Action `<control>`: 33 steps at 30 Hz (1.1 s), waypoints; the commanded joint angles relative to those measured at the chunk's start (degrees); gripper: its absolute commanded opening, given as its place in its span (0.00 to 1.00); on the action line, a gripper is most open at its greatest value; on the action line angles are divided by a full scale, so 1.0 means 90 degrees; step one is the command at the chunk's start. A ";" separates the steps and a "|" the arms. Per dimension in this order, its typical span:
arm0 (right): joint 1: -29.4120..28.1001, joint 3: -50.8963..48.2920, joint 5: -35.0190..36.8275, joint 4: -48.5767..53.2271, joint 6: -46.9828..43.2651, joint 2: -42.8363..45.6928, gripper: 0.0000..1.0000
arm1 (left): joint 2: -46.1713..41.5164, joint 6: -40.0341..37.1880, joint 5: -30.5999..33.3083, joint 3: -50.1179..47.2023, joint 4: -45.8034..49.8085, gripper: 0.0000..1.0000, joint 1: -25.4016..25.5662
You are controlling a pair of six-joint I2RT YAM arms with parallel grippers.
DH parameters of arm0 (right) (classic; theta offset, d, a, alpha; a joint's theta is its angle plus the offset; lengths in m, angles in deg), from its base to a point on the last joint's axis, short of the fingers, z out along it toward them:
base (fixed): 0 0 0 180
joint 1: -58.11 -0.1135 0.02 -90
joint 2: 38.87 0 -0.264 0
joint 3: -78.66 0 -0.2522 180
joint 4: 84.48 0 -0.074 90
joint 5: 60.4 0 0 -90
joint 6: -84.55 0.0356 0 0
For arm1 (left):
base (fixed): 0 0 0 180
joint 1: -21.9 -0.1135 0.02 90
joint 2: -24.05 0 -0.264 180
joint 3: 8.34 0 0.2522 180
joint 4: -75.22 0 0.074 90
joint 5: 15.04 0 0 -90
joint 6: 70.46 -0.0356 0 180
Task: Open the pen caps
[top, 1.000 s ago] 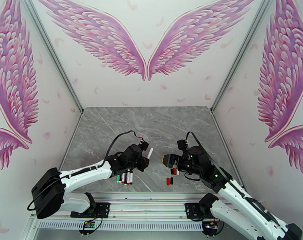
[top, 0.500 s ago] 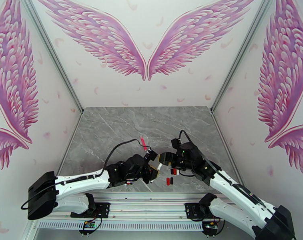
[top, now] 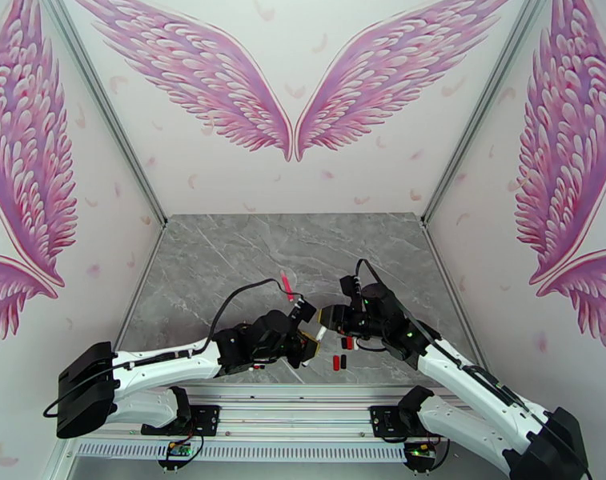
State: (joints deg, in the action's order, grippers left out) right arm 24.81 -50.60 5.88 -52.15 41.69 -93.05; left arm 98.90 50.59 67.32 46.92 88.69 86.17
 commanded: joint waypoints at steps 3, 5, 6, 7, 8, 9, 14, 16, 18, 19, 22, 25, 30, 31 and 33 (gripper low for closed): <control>-0.0059 -0.0009 -0.0107 -0.0195 0.0041 -0.0043 0.36 | 0.0082 0.0045 0.0092 0.0102 -0.0116 0.15 0.0046; -0.0054 -0.0054 -0.0135 -0.0251 0.0065 -0.0044 0.34 | 0.0082 0.0054 0.0111 0.0082 -0.0147 0.15 0.0046; -0.0057 -0.0066 -0.0143 -0.0275 0.0073 -0.0049 0.34 | 0.0082 0.0065 0.0109 0.0084 -0.0145 0.15 0.0047; -0.0055 -0.0075 -0.0144 -0.0286 0.0075 -0.0055 0.33 | 0.0082 0.0066 0.0113 0.0081 -0.0153 0.15 0.0051; -0.0053 -0.0084 -0.0154 -0.0286 0.0075 -0.0065 0.33 | 0.0082 0.0072 0.0115 0.0078 -0.0161 0.15 0.0056; -0.0050 -0.0080 -0.0161 -0.0295 0.0075 -0.0082 0.33 | 0.0075 0.0073 0.0114 0.0086 -0.0155 0.15 0.0056; -0.0054 -0.0141 -0.0200 -0.0385 0.0104 -0.0132 0.32 | 0.0047 0.0088 0.0179 0.0051 -0.0154 0.15 0.0056; -0.0050 -0.0171 -0.0214 -0.0427 0.0125 -0.0143 0.31 | 0.0039 0.0104 0.0176 0.0043 -0.0166 0.14 0.0054; -0.0059 -0.0191 -0.0205 -0.0452 0.0134 -0.0144 0.29 | 0.0018 0.0109 0.0176 0.0030 -0.0174 0.14 0.0056; -0.0051 -0.0199 -0.0210 -0.0452 0.0134 -0.0149 0.29 | 0.0021 0.0114 0.0180 0.0021 -0.0165 0.14 0.0056; -0.0054 -0.0207 -0.0203 -0.0452 0.0134 -0.0153 0.25 | 0.0003 0.0118 0.0175 0.0009 -0.0179 0.14 0.0056; -0.0057 -0.0202 -0.0195 -0.0450 0.0126 -0.0153 0.21 | -0.0007 0.0132 0.0180 -0.0007 -0.0195 0.15 0.0057; -0.0050 -0.0175 -0.0225 -0.0497 0.0208 -0.0125 0.18 | -0.0064 0.0195 0.0209 -0.0134 -0.0342 0.26 0.0056; -0.0051 -0.0172 -0.0257 -0.0531 0.0235 -0.0116 0.18 | -0.0065 0.0209 0.0224 -0.0170 -0.0375 0.29 0.0056; -0.0055 -0.0172 -0.0318 -0.0627 0.0330 -0.0104 0.18 | -0.0087 0.0261 0.0215 -0.0272 -0.0504 0.33 0.0046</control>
State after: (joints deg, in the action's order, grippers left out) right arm 24.81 -51.65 4.39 -55.32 43.15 -94.12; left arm 99.32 52.58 68.81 46.09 86.50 86.45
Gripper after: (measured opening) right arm 0.199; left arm 0.323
